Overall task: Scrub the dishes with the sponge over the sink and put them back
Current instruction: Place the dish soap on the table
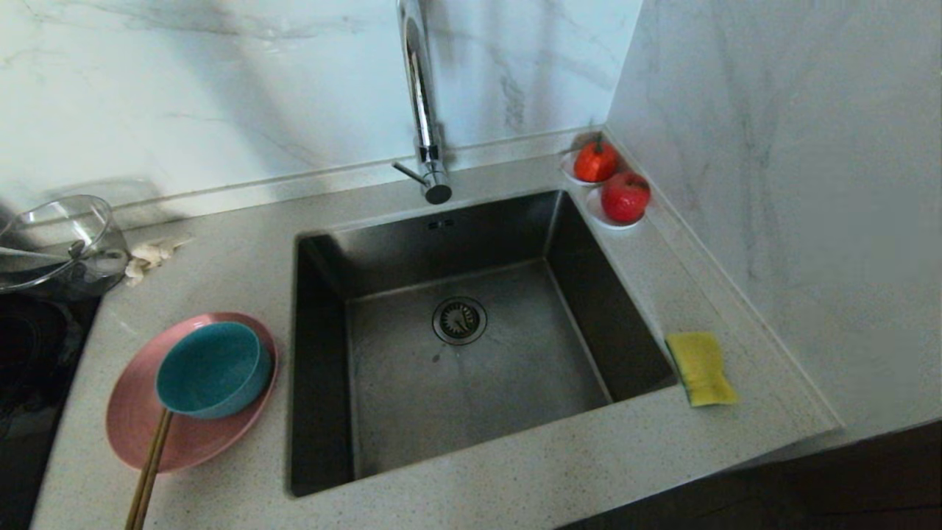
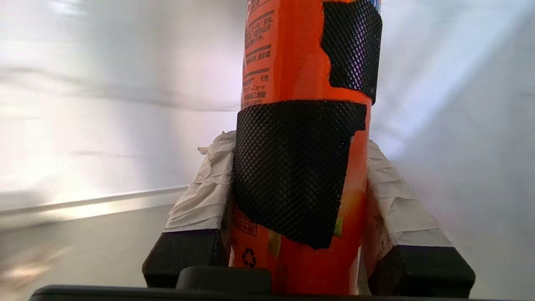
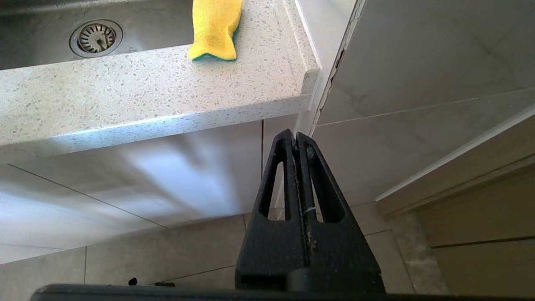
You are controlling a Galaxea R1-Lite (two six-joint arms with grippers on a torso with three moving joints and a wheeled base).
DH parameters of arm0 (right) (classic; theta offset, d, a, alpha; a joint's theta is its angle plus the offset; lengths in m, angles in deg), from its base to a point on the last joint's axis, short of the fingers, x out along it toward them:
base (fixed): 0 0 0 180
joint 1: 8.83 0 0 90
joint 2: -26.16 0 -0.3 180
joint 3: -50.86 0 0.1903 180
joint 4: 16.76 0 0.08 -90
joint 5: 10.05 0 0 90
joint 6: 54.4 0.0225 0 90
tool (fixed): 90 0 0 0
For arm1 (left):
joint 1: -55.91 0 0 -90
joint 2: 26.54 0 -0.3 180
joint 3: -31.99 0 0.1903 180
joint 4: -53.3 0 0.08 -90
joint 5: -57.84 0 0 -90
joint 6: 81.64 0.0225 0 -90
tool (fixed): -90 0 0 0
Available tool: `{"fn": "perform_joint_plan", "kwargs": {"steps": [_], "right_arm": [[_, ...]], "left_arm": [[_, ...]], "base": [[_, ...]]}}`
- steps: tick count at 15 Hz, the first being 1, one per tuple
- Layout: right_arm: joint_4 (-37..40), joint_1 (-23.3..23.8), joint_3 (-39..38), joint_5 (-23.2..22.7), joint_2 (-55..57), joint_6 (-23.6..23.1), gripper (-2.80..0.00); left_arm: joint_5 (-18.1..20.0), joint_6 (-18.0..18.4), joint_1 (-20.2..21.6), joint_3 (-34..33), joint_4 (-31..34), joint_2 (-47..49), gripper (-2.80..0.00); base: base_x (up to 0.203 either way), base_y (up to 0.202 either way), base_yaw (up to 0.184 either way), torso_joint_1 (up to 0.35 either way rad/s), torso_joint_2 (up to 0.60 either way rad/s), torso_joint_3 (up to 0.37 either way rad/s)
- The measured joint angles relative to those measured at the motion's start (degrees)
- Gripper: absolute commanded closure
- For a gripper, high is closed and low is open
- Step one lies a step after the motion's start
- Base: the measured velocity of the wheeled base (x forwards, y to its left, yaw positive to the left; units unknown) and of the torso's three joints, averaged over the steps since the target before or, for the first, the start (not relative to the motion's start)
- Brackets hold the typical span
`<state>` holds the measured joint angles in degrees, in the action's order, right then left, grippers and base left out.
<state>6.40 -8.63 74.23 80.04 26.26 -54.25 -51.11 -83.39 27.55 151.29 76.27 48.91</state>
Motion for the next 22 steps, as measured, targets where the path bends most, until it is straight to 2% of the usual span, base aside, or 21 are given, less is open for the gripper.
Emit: {"fn": "perform_joint_plan", "kwargs": {"steps": [5,10,16,22], "right_arm": [[0.01,-0.02,0.00,0.00,0.00,-0.02,0.00],[0.01,-0.02,0.00,0.00,0.00,-0.02,0.00],[0.00,0.00,0.00,0.00,0.00,0.02,0.00],[0.01,0.00,0.00,0.00,0.00,-0.02,0.00]], "left_arm": [[0.12,-0.20,11.53,-6.61,-7.94,-2.74,0.00],[-0.14,-0.06,19.46,-14.37,-17.75,-3.15,0.00],[-0.12,0.74,26.26,-25.64,-33.08,-1.02,0.00],[-0.48,1.35,29.23,-34.33,-43.48,3.52,0.00]], "base": [[0.000,0.000,0.000,0.000,0.00,0.000],[0.000,0.000,0.000,0.000,0.00,0.000],[0.000,0.000,0.000,0.000,0.00,0.000],[0.000,0.000,0.000,0.000,0.00,0.000]]}}
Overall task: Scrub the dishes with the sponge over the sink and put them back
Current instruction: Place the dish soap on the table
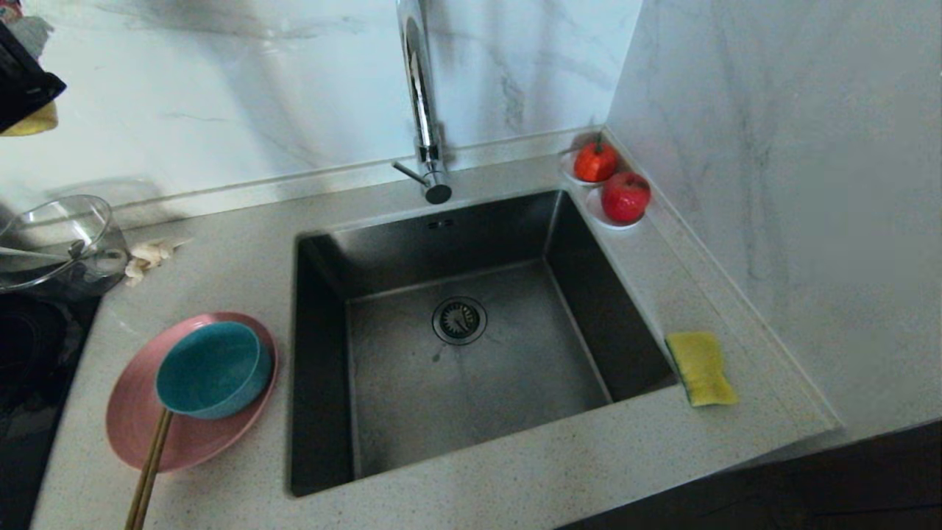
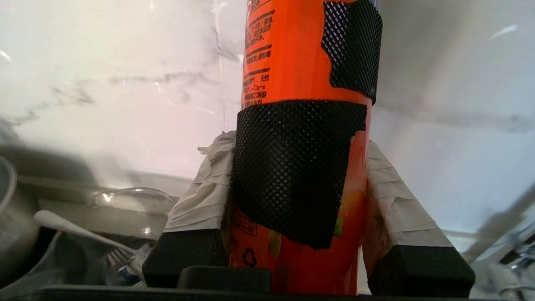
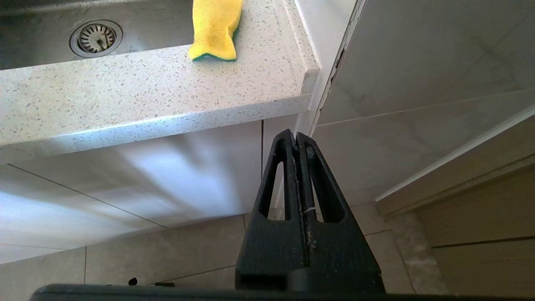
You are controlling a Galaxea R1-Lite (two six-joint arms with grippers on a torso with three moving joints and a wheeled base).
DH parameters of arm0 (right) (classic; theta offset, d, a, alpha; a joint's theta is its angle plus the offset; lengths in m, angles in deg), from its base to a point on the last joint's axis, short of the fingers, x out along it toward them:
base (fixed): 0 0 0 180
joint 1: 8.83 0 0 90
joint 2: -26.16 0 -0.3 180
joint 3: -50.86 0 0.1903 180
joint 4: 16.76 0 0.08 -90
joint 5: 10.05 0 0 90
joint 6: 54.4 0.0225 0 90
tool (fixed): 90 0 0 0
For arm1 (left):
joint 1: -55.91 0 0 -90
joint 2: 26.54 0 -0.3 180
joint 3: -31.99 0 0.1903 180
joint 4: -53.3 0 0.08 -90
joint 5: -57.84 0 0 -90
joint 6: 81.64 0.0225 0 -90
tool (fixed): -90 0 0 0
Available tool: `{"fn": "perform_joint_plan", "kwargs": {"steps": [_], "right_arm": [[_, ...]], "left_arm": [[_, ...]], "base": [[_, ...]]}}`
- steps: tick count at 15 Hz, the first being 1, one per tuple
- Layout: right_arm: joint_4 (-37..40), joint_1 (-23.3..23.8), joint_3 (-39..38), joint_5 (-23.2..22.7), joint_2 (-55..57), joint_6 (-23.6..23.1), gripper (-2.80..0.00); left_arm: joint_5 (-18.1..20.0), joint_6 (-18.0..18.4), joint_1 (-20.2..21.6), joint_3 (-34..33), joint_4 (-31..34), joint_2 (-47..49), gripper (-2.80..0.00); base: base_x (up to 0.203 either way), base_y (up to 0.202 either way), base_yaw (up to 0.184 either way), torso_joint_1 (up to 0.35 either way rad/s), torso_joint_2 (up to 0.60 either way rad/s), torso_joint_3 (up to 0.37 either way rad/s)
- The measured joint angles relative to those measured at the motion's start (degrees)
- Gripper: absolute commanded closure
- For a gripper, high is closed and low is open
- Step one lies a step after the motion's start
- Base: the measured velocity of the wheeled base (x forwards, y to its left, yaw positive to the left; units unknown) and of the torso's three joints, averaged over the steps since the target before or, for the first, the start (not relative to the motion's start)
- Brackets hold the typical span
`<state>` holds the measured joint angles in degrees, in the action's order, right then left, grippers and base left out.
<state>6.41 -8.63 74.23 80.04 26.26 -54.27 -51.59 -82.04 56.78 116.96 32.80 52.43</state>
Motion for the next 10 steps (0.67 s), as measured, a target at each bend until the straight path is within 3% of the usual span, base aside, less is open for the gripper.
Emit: {"fn": "perform_joint_plan", "kwargs": {"steps": [4,10], "right_arm": [[-0.01,0.00,0.00,0.01,0.00,0.00,0.00],[-0.01,0.00,0.00,0.00,0.00,0.02,0.00]], "left_arm": [[0.01,0.89,1.75,-3.71,-6.81,3.95,0.00],[0.55,-0.01,6.63,-6.39,-8.88,9.25,0.00]], "base": [[0.000,0.000,0.000,0.000,0.00,0.000],[0.000,0.000,0.000,0.000,0.00,0.000]]}}
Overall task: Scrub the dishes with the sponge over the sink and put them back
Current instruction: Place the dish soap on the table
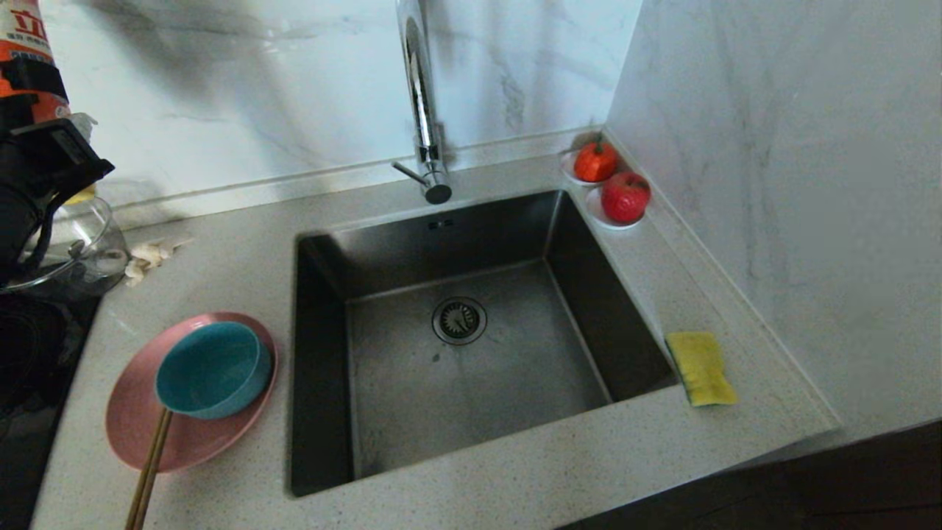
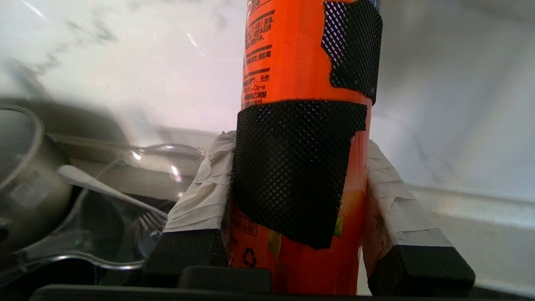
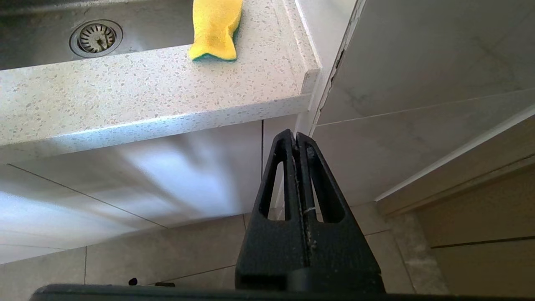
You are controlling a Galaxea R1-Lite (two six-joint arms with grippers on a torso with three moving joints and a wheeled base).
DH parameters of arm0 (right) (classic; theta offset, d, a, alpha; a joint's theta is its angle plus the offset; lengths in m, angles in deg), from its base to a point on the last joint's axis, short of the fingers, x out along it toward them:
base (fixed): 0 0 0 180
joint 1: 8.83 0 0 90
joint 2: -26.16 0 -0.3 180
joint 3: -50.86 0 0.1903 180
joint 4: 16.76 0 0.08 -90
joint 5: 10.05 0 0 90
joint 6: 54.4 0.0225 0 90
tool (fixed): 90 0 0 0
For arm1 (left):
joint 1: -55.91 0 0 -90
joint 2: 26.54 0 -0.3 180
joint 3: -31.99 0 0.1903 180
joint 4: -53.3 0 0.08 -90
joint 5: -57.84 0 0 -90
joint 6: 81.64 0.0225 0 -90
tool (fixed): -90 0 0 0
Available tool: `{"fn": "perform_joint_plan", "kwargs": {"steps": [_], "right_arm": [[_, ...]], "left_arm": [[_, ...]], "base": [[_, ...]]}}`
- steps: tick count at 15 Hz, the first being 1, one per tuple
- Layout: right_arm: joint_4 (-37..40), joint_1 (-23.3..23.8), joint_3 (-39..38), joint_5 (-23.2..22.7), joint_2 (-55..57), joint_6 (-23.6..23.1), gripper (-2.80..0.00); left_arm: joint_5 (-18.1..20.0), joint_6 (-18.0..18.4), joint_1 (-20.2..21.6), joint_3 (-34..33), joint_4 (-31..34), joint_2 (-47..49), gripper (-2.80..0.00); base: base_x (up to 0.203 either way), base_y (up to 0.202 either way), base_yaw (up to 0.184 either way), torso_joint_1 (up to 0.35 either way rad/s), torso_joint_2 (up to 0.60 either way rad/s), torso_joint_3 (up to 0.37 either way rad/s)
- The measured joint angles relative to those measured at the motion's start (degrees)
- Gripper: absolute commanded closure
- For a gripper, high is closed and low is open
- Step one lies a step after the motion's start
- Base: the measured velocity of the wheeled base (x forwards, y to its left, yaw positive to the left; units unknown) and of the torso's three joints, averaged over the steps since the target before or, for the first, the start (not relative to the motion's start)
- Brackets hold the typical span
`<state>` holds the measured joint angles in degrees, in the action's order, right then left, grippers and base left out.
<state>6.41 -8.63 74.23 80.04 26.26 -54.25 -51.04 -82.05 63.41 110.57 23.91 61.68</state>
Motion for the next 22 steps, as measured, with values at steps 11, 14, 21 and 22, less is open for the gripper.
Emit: {"fn": "perform_joint_plan", "kwargs": {"steps": [11,14,21,22], "right_arm": [[-0.01,0.00,0.00,0.00,0.00,-0.05,0.00],[0.04,0.00,0.00,0.00,0.00,-0.06,0.00],[-0.02,-0.02,0.00,-0.02,0.00,-0.05,0.00],[-0.01,-0.02,0.00,-0.02,0.00,0.00,0.00]], "left_arm": [[2.31,-1.30,0.88,0.26,0.19,8.15,0.00],[3.13,-1.34,0.98,1.82,0.16,10.03,0.00],[6.94,-0.62,1.00,7.33,-3.83,14.81,0.00],[6.92,-0.55,1.04,7.72,-3.86,15.50,0.00]], "base": [[0.000,0.000,0.000,0.000,0.00,0.000],[0.000,0.000,0.000,0.000,0.00,0.000],[0.000,0.000,0.000,0.000,0.00,0.000],[0.000,0.000,0.000,0.000,0.00,0.000]]}}
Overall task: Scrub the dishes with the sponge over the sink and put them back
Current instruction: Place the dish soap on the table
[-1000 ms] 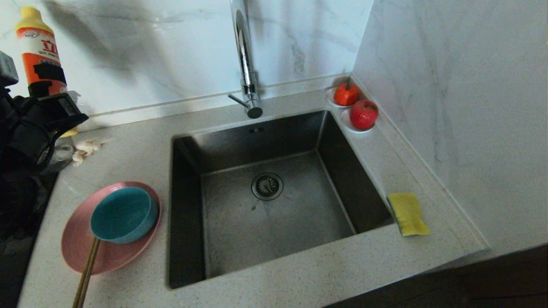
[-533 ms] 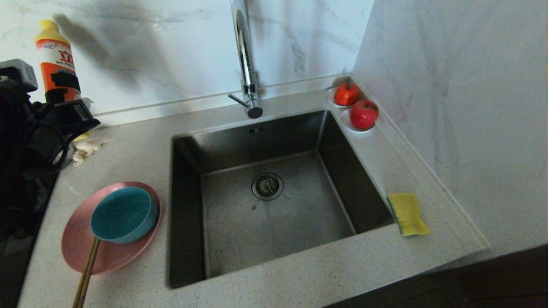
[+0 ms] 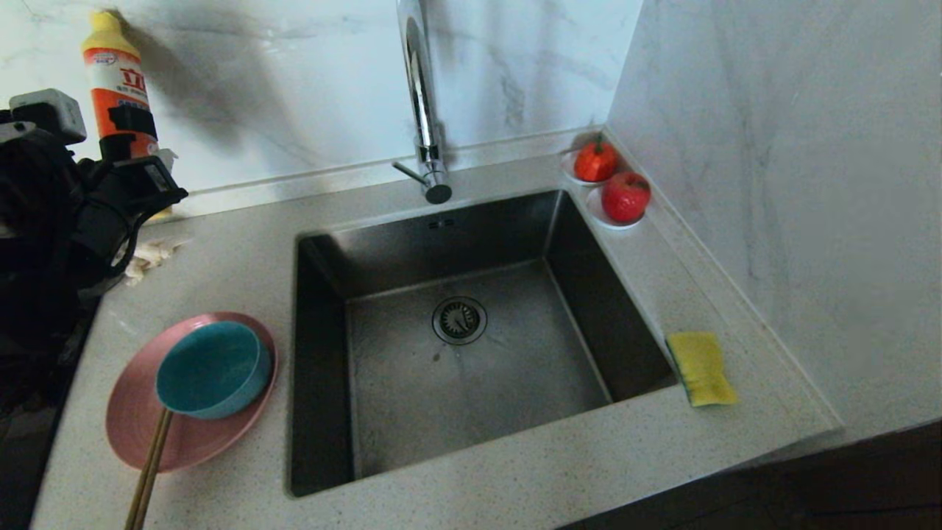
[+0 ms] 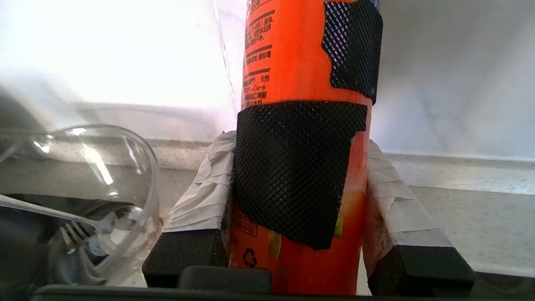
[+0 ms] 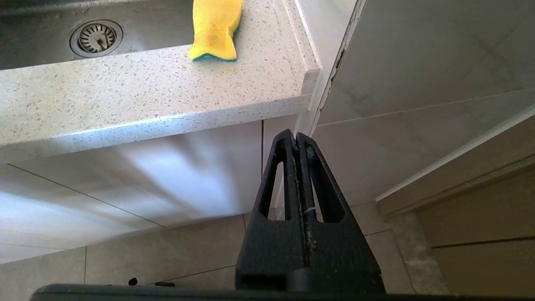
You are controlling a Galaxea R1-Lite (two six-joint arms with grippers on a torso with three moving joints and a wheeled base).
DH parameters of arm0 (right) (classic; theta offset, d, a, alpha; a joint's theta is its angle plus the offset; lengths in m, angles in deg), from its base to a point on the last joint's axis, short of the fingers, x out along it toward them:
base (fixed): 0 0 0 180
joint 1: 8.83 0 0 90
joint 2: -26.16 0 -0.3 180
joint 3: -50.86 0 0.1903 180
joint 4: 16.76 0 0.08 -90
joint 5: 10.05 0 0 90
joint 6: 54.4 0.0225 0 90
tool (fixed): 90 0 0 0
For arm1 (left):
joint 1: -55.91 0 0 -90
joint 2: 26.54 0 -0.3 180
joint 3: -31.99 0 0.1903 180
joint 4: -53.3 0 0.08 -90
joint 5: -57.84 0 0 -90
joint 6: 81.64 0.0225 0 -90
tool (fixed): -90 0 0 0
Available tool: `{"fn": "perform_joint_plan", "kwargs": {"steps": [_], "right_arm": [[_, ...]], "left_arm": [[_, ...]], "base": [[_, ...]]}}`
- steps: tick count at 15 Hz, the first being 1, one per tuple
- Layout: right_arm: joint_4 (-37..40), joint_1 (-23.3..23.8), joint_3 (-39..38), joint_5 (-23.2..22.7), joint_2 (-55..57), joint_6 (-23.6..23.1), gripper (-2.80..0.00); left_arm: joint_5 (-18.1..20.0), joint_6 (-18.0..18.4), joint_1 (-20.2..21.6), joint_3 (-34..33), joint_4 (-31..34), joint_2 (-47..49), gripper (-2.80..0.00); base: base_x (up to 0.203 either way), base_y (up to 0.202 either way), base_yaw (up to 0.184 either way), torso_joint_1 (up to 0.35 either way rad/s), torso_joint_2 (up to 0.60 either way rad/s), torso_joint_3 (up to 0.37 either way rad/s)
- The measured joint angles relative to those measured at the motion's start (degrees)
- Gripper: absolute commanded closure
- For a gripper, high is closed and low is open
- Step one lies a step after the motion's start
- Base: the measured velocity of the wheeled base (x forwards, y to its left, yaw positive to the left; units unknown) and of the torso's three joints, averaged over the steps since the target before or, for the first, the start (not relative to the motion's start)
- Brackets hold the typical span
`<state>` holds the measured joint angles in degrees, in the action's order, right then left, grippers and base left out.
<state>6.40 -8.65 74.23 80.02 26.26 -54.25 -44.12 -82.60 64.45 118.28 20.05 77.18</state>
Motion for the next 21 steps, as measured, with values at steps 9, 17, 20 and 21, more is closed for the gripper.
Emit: {"fn": "perform_joint_plan", "kwargs": {"steps": [9,17,20,21], "right_arm": [[0.00,0.02,0.00,0.02,0.00,-0.02,0.00],[0.00,0.02,0.00,0.02,0.00,0.00,0.00],[0.02,0.02,0.00,0.00,0.00,-0.04,0.00],[0.00,0.02,0.00,0.00,0.00,-0.03,0.00]], "left_arm": [[-0.17,-0.02,0.33,4.34,0.06,5.74,0.00],[-1.56,1.02,0.32,9.57,0.49,10.71,0.00],[-3.65,2.77,0.32,11.75,0.48,12.93,0.00],[-4.28,3.27,0.32,12.42,0.61,13.62,0.00]], "base": [[0.000,0.000,0.000,0.000,0.00,0.000],[0.000,0.000,0.000,0.000,0.00,0.000],[0.000,0.000,0.000,0.000,0.00,0.000],[0.000,0.000,0.000,0.000,0.00,0.000]]}}
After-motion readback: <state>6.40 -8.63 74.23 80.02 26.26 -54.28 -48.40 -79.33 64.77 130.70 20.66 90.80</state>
